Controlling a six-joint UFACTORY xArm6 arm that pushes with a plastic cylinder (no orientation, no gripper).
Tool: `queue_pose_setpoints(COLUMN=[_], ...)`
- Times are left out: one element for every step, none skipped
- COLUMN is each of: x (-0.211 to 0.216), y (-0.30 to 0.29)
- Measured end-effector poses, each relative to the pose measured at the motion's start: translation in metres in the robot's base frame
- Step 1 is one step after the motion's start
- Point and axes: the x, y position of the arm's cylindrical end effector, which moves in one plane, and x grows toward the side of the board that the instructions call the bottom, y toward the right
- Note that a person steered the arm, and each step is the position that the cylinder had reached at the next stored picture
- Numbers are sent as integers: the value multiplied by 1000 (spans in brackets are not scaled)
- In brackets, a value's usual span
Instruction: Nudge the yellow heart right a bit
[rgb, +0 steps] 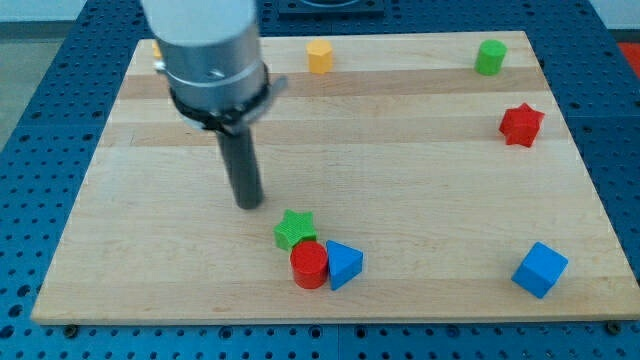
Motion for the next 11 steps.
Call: queue_pose_setpoints(x=[-42,-89,-137,-170,-177,-266,-287,-286,-282,-240,-166], y=[-55,-110,-162,-188,-188,-188,-183,-182,-182,-149,-112])
